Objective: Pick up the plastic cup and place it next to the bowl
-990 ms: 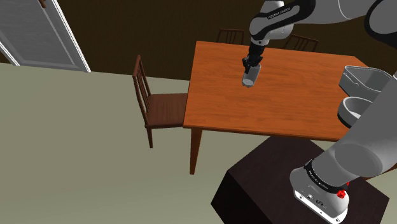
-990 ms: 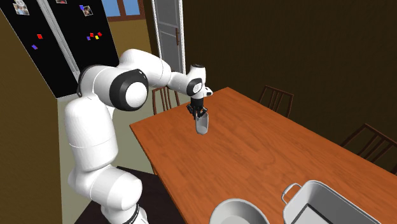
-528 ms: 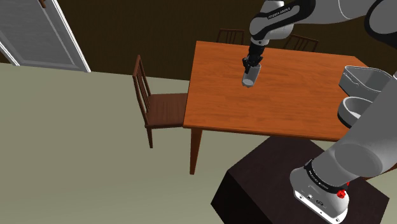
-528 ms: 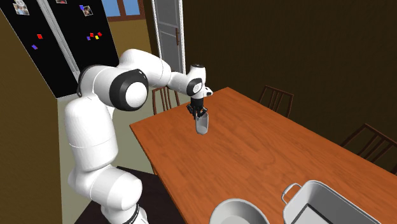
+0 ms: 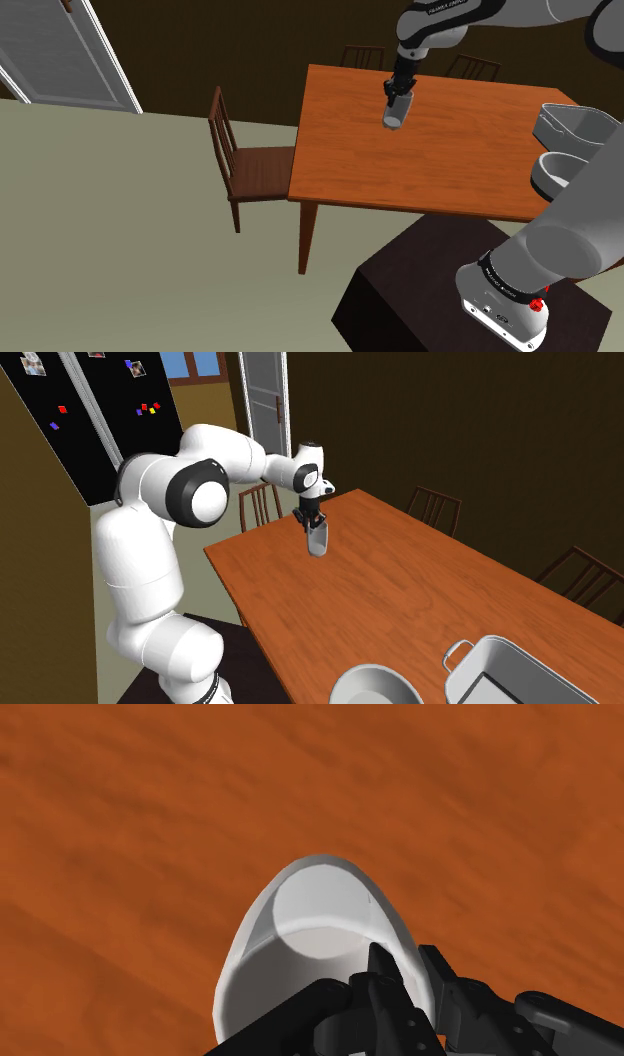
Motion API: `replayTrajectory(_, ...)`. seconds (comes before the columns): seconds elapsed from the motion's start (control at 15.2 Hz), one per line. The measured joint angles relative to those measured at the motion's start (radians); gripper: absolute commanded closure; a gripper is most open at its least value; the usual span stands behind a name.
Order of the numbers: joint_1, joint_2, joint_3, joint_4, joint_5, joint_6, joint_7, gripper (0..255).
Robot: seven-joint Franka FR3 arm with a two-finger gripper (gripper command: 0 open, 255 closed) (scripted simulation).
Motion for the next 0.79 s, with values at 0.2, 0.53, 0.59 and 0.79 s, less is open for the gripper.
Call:
replayTrajectory(0.2, 0.0, -0.014, -0.001, 0.022, -0.005, -0.036, 0.002, 255)
replayTrajectory(0.53, 0.0, -0.037, -0.003, 0.066, -0.011, -0.101, 0.006, 255)
replayTrajectory(0.59, 0.0, -0.042, -0.003, 0.071, -0.013, -0.112, 0.008, 255)
replayTrajectory(0.79, 0.0, -0.049, -0.004, 0.103, -0.015, -0.151, 0.01, 255)
